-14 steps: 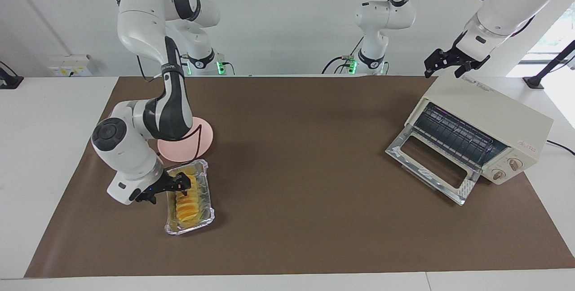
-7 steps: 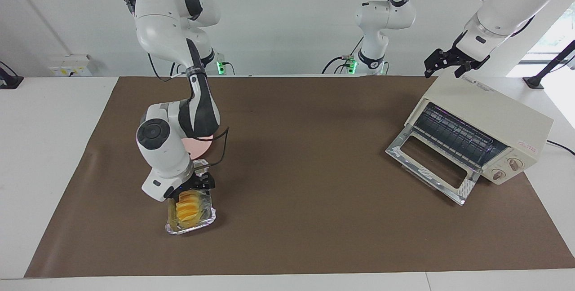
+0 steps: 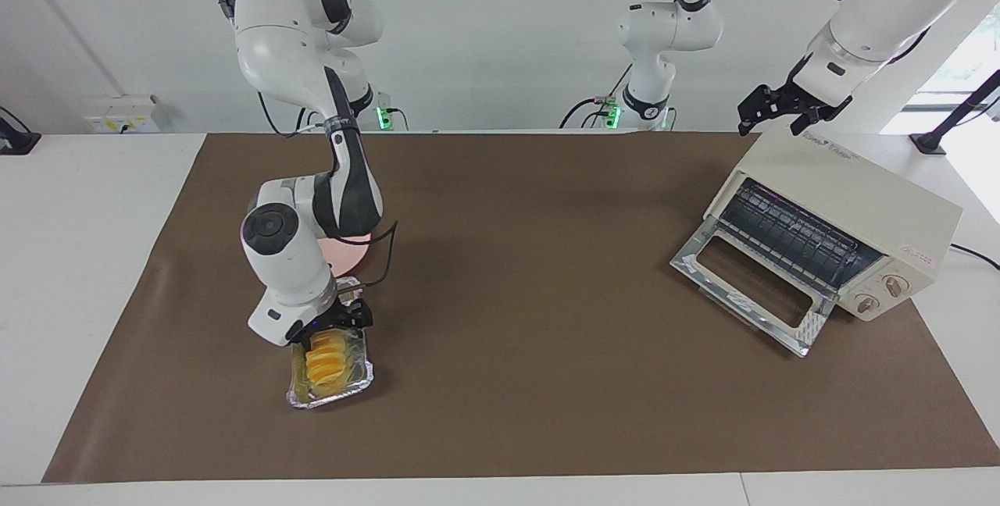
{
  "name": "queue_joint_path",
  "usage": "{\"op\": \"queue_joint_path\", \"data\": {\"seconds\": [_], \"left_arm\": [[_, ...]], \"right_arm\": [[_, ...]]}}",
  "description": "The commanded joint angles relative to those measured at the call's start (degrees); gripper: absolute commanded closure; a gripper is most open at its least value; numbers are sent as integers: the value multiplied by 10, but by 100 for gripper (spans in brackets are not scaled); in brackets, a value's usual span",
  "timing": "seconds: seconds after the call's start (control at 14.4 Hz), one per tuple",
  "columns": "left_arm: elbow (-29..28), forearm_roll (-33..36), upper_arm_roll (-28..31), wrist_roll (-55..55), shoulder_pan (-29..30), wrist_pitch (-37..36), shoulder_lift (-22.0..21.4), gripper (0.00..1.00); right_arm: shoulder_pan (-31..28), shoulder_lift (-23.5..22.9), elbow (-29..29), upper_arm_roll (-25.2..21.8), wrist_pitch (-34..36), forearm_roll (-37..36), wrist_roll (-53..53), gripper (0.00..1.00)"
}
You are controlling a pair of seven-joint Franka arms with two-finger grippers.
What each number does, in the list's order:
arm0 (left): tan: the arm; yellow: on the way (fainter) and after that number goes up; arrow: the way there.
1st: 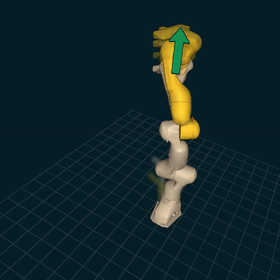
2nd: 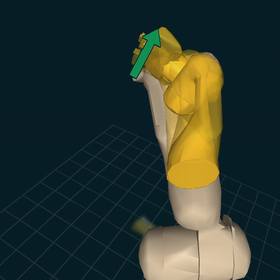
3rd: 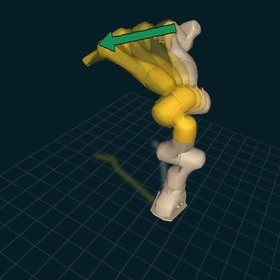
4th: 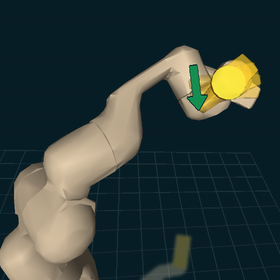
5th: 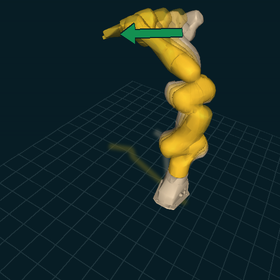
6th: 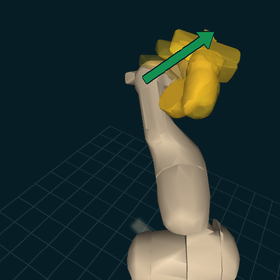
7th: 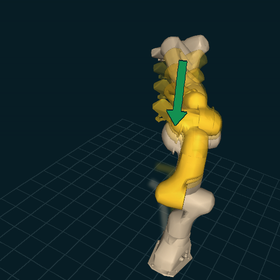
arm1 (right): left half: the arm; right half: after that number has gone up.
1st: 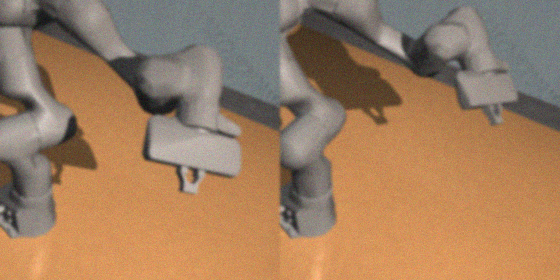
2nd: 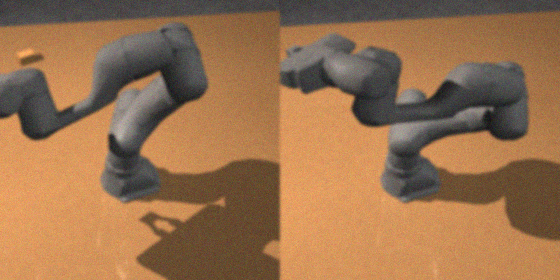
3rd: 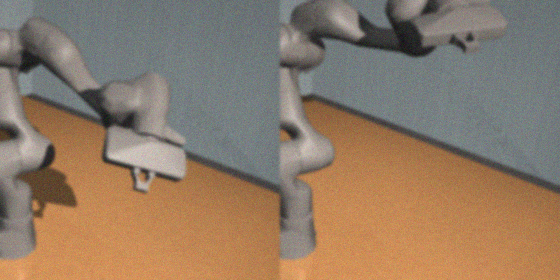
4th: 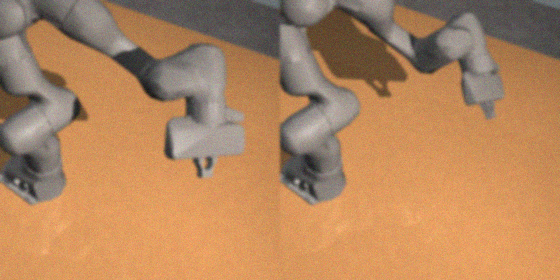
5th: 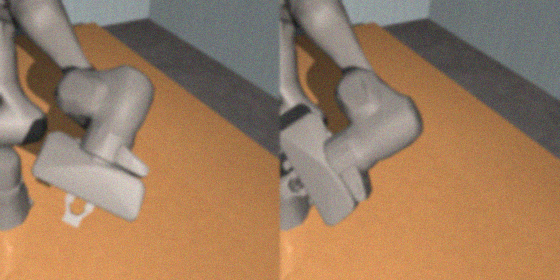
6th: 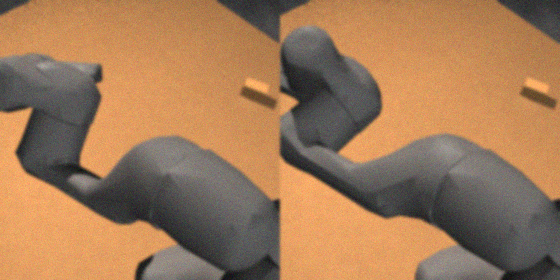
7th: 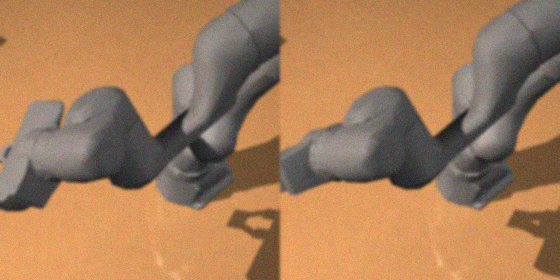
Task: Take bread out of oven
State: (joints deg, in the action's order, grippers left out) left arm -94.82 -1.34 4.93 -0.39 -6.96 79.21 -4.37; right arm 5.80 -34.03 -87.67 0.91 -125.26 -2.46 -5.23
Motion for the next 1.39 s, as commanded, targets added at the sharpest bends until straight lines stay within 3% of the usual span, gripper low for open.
{"op": "queue_joint_path", "data": {"seconds": [0.0, 0.07, 0.14, 0.21, 0.28, 0.35, 0.83, 1.32], "left_arm": [[-12, 5, -4, 5, 5, 9, -13, 0], [-12, 5, -4, 5, 5, 9, -13, 0], [-12, 5, -4, 5, 5, 9, -13, 0], [-12, 5, -4, 5, 5, 9, -13, 0], [-12, 5, -4, 5, 5, 9, -13, 0], [-12, 5, -4, 5, 5, 9, -13, 0], [-12, 5, -4, 5, 5, 9, -13, 0], [-12, 5, -4, 5, 5, 9, -13, 0]], "right_arm": [[-4, 20, -47, 3, -44, -12, 15, 0], [-4, 23, -50, 3, -49, -12, 21, 4], [-4, 24, -53, 3, -50, -12, 22, 16], [-4, 24, -54, 4, -50, -12, 21, 43], [-6, 25, -54, 4, -46, -12, 18, 83], [-10, 25, -52, 4, -42, -13, 13, 100], [-18, 33, -22, 4, 26, -11, -18, 100], [-23, 153, -57, 4, 168, -8, -23, 100]]}}
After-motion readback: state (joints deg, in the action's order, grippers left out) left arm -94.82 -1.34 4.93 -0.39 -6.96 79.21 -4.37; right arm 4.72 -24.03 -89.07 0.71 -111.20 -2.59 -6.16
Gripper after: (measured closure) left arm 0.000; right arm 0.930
